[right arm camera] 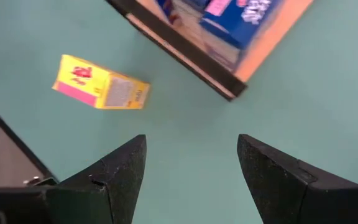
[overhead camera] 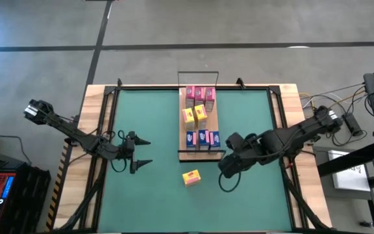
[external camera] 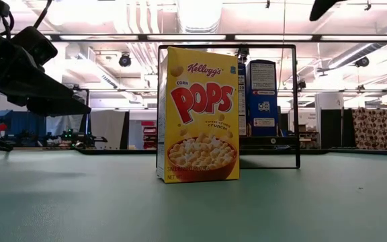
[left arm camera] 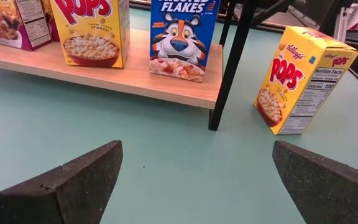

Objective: Stack cereal on shelf
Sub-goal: Put the yellow cereal box on the shelf

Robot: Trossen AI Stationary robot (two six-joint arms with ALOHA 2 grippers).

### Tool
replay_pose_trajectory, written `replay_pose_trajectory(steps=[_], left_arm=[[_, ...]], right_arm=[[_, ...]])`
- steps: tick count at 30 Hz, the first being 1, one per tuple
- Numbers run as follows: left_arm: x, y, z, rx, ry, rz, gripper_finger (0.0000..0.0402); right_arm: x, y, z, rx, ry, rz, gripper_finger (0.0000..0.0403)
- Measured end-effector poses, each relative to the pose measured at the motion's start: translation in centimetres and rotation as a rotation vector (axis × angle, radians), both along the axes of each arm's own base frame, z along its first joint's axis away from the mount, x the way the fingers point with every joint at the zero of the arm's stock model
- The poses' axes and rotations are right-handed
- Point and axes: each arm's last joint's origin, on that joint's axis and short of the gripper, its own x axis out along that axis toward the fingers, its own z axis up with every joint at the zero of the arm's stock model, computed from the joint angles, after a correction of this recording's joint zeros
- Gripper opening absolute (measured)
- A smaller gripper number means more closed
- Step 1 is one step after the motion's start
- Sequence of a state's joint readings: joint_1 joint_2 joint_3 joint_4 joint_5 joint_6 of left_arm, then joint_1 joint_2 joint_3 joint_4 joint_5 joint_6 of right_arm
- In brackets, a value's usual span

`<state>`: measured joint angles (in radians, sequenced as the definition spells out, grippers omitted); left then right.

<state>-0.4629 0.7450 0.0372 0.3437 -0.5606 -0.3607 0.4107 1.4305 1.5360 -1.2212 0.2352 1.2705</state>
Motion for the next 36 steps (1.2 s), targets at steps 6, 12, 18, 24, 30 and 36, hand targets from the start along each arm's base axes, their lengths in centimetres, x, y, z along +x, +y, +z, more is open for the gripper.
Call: replay_pose_trajectory(steps=[6, 12, 18, 24, 30, 36], left_arm=[[-0.4, 0.2, 1.2, -0.046, -0.090, -0.001, 0.0398], [-0.9, 0.5, 2.4, -0.094, -0.187, -0.001, 0.0398], [-1.3, 0.7, 3.1, -0.126, -0.251, -0.001, 0.0398], [-1.7, 0.8, 3.8, -0.155, -0.310, -0.001, 0.0398], [-2.4, 1.2, 4.4, -0.197, -0.394, -0.001, 0.0398], [-3.2, 1.6, 4.9, -0.242, -0.484, -0.001, 0.0398]], right_arm=[[0.7, 0.3, -0.3, 0.015, -0.023, -0.009, 0.0240], [2.1, 0.9, -0.5, 0.031, -0.100, 0.049, 0.0240], [3.4, 1.9, -1.2, 0.073, -0.112, 0.185, 0.0240], [4.0, 2.6, -1.9, 0.066, -0.109, 0.239, 0.0240], [4.6, 3.5, -2.8, 0.051, -0.095, 0.282, 0.0240], [5.1, 3.7, -3.6, 0.037, -0.082, 0.296, 0.0240]])
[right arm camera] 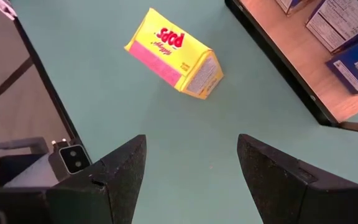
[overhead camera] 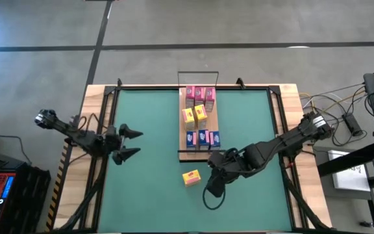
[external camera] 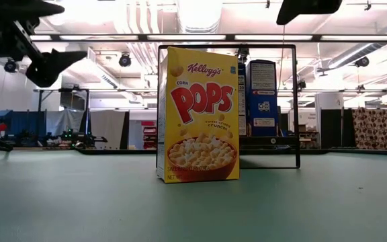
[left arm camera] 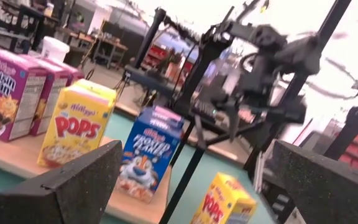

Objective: Stack cereal on shelf
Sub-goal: Put the yellow cereal box on the shelf

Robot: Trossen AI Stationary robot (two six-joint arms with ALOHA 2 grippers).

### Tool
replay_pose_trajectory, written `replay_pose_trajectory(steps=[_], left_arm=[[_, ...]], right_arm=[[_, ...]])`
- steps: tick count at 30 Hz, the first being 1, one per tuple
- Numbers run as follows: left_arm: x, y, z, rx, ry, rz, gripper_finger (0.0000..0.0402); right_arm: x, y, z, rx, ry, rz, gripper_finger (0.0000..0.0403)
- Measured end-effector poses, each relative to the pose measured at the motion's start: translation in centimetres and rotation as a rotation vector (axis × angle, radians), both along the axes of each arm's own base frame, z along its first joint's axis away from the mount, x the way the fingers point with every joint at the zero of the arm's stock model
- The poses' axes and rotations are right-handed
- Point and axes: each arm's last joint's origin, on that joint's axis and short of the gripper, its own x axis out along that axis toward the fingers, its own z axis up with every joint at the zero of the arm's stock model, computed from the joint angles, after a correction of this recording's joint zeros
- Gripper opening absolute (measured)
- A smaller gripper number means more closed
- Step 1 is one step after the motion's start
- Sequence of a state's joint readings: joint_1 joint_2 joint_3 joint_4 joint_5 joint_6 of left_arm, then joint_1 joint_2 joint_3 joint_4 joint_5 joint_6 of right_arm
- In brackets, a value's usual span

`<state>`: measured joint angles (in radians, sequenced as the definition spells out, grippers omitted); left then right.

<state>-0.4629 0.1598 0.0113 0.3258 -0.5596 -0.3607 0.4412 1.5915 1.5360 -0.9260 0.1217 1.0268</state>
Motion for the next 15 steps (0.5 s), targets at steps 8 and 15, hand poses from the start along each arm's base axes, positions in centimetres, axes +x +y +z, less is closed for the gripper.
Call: replay_pose_trajectory(steps=[8, 15], left_arm=[[-0.7, 0.3, 0.7, -0.041, -0.083, 0.000, 0.0398], [-1.2, 0.6, 1.2, -0.070, -0.141, 0.000, 0.0398]], right_arm=[[0.3, 0.1, 0.1, -0.010, -0.032, 0.037, 0.0240], [0.4, 0.2, 0.1, -0.009, -0.048, 0.048, 0.0240]])
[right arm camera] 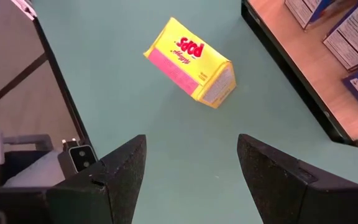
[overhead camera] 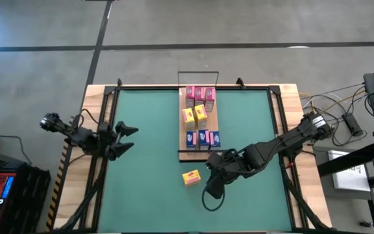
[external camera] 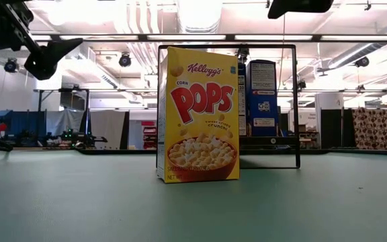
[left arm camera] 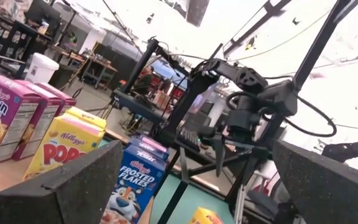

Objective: Stack cereal on shelf
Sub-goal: Put the yellow cereal box on the shelf

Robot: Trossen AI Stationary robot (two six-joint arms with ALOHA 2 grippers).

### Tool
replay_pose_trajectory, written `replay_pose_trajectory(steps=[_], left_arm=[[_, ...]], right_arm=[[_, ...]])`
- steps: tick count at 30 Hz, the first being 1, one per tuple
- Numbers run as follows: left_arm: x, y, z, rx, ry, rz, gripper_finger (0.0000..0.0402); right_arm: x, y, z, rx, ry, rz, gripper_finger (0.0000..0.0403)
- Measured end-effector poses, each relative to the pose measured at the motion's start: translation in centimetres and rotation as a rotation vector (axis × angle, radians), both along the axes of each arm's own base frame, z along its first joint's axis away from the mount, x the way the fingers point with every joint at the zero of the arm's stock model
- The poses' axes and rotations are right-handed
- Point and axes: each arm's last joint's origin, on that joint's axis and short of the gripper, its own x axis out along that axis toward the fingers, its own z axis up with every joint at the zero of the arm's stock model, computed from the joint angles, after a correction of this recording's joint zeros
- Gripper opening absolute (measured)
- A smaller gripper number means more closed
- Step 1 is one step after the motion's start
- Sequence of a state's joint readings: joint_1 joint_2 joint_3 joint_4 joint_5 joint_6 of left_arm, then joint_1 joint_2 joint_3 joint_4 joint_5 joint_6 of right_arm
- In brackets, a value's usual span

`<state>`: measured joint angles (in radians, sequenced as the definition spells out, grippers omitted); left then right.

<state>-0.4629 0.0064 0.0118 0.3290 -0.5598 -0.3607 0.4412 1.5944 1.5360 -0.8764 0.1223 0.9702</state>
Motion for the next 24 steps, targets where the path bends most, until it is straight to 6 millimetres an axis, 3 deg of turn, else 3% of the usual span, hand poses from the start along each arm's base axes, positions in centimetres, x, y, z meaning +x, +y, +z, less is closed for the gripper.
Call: replay_pose_trajectory(steps=[13, 17, 24], left_arm=[[0.1, 0.0, 0.1, 0.004, 0.009, 0.000, 0.0398], [0.1, -0.1, 0.1, 0.007, 0.014, 0.000, 0.0398], [0.1, -0.1, 0.0, 0.007, 0.015, 0.000, 0.0398]], right_arm=[[0.8, 0.3, 0.6, 0.106, -0.091, -0.101, 0.0240], [0.7, 0.2, 0.5, 0.140, -0.069, -0.205, 0.0240], [1.7, 0.7, -1.8, 0.145, 0.012, -0.288, 0.0240]])
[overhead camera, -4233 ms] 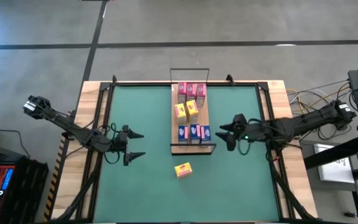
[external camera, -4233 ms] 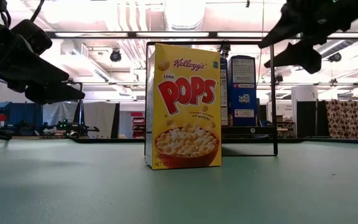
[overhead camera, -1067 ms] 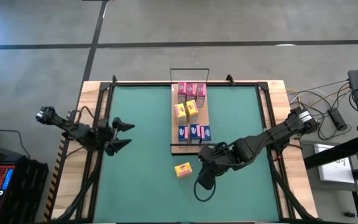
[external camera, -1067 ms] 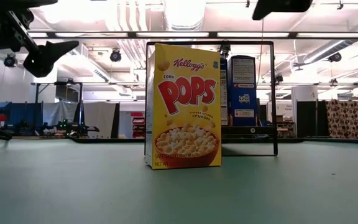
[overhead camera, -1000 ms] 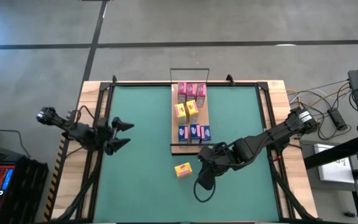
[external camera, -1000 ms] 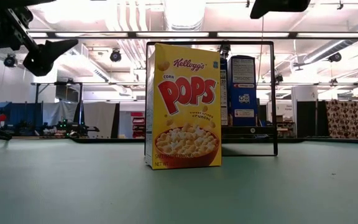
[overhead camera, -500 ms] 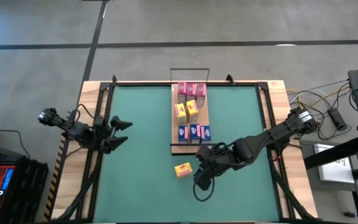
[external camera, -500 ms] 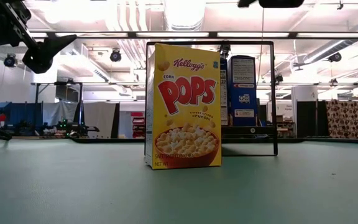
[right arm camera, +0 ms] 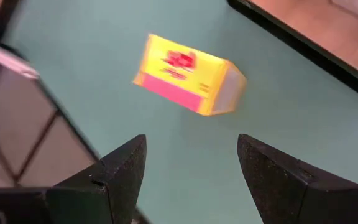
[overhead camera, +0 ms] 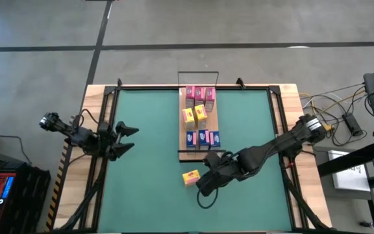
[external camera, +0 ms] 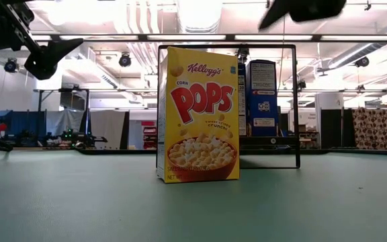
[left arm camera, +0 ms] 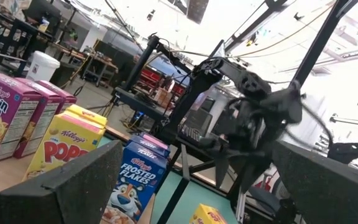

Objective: Stack cereal on shelf
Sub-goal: Put the yellow cereal box on the shelf

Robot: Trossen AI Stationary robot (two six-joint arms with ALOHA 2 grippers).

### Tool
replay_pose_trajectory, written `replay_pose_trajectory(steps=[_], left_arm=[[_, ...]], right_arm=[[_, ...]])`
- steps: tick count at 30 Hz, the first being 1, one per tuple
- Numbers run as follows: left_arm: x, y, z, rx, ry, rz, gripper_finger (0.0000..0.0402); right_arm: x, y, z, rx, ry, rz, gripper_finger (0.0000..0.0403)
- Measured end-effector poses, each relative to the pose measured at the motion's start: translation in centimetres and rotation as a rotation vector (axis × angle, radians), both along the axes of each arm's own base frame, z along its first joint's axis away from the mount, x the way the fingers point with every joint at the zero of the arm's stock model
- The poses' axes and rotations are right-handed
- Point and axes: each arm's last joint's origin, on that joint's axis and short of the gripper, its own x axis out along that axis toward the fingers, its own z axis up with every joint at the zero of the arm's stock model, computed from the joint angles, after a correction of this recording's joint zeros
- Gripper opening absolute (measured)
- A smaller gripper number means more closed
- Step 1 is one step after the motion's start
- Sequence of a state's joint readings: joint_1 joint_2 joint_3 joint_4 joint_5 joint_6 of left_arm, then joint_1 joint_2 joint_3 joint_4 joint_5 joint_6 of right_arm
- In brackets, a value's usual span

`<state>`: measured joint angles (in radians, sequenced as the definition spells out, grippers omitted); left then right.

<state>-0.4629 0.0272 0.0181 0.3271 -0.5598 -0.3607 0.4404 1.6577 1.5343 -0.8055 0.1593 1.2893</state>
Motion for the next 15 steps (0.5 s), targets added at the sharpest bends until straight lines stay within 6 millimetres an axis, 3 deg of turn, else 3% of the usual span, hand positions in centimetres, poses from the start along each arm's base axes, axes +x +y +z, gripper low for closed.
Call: replay_pose_trajectory(steps=[6, 11, 15], left_arm=[[0.1, 0.0, 0.0, 0.003, 0.006, 0.000, 0.0398], [0.0, 0.0, 0.0, 0.003, 0.005, -0.001, 0.0398], [0.1, 0.0, 0.0, 0.002, 0.004, 0.000, 0.0398]], right_arm=[[1.4, 0.2, -2.1, 0.010, 0.089, -0.060, 0.0240], [1.3, -0.7, -0.4, 0.114, 0.164, -0.294, 0.0240], [1.8, -0.9, -0.6, 0.109, 0.212, -0.338, 0.0240]])
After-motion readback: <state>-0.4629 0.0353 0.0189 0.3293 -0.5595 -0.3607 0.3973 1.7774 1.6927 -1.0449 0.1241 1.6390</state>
